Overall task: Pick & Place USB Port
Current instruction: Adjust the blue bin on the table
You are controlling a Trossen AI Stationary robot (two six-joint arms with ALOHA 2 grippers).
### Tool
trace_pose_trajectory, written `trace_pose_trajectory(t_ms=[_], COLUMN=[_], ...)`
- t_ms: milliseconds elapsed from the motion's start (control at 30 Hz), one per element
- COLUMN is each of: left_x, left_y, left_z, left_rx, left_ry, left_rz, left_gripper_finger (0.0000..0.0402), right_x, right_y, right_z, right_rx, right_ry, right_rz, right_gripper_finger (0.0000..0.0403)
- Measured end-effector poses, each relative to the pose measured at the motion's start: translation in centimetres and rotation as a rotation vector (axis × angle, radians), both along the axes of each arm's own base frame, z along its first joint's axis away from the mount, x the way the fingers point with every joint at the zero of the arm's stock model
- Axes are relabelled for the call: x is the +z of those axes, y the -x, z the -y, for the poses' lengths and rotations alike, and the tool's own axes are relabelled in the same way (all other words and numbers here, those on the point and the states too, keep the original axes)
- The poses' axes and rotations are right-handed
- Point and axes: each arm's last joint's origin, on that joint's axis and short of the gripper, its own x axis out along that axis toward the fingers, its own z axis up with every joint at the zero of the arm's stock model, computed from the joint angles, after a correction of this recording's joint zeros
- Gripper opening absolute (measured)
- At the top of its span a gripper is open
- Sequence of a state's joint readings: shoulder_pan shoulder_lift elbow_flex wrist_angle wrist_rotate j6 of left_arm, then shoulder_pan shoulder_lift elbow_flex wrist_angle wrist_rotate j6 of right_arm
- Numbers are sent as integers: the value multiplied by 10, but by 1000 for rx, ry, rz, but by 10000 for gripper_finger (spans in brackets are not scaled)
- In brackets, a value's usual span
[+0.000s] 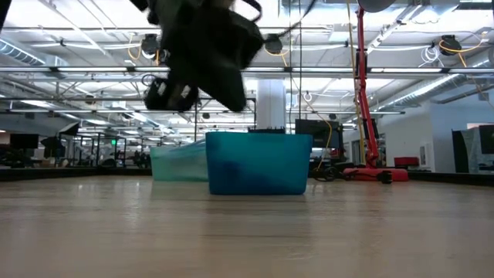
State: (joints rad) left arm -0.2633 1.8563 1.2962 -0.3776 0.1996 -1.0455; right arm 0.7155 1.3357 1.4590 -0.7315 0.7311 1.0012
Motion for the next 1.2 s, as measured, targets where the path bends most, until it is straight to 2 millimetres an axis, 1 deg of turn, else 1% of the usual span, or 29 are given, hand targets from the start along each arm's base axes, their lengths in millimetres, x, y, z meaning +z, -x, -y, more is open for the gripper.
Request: trace_pose_trajectory(t_ms=[133,267,333,467,700,900,967,1033,1100,1200], left_x=[-25,-40,-41,-45,-51,-55,-51,-38,-15,23], left_y=[-9,-16,-21,-21,-15,-4,-6,-13,-26,-34], left_z=[5,6,6,0,-18,-20,-16,-7,10,32], left_rx=[-43,-37,-23,22,74,169,169,98,19,-72], left_ry=[5,-83,-126,-190,-223,-262,-258,-200,-119,-100], left_rz=[-18,10,61,42,-76,-227,-216,-111,38,176], left_gripper_finger=[2,1,1,1,0,0,0,0,0,0], right_x=[0,0,0,-1,-1,-1,-1,-1,-1,-1], right_y=[-1,-1,-1,0,2,3,3,3,3,3], right_z=[2,2,2,0,-3,-2,-2,-2,-2,-2], right_rx=[-8,-8,-8,-1,11,11,12,12,8,6], right_ry=[0,0,0,-1,-2,-1,-1,-2,-5,-7], right_rz=[0,-1,-2,-6,-7,-8,-8,-8,-9,-12], right_gripper_finger=[0,0,0,0,0,0,0,0,0,0])
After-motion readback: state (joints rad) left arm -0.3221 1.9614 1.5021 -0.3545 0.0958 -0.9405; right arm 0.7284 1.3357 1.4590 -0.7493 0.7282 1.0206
